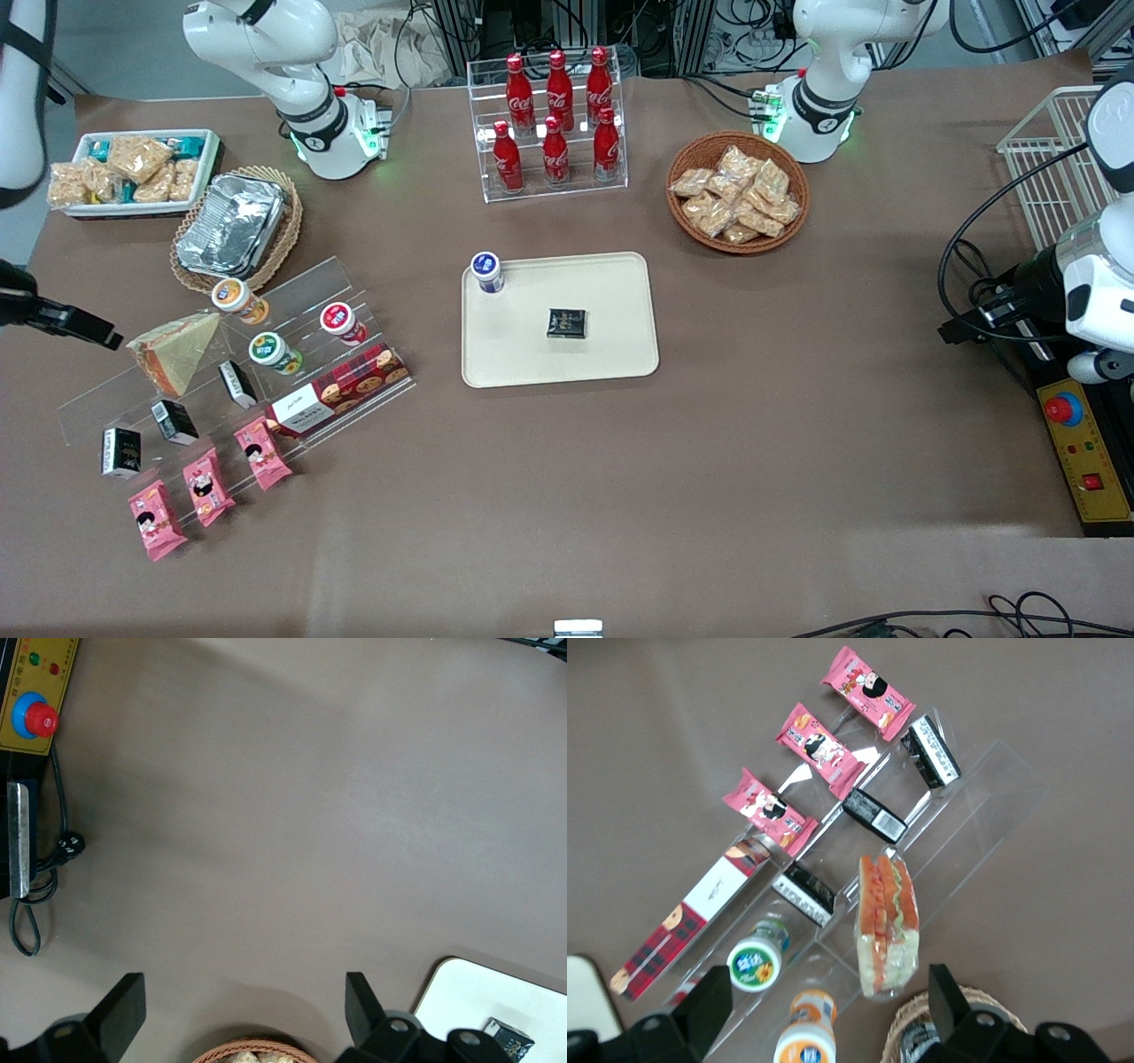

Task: Place sandwich on tray
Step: 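Grasp the wrapped sandwich on the acrylic display with the right gripper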

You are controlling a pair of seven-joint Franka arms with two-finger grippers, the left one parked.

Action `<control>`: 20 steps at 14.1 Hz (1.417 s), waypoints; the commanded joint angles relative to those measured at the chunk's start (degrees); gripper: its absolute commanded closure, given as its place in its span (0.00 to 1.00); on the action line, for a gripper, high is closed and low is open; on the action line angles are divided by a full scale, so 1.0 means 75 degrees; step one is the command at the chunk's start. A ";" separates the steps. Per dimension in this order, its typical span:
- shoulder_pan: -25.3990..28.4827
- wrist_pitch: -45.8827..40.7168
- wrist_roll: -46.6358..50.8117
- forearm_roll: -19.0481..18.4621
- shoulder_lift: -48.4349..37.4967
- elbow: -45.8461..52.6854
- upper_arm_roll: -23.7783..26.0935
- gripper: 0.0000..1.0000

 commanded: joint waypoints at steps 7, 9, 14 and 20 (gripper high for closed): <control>-0.0299 0.3010 0.0064 -0.0424 -0.0964 -0.3180 0.0022 0.01; -0.0299 0.3246 0.0052 -0.0553 -0.1035 -0.3416 0.0022 0.01; -0.0357 0.4217 0.0064 -0.0624 -0.0884 -0.3966 0.0010 0.01; -0.0487 0.4664 0.0146 -0.0612 -0.0544 -0.4085 0.0022 0.21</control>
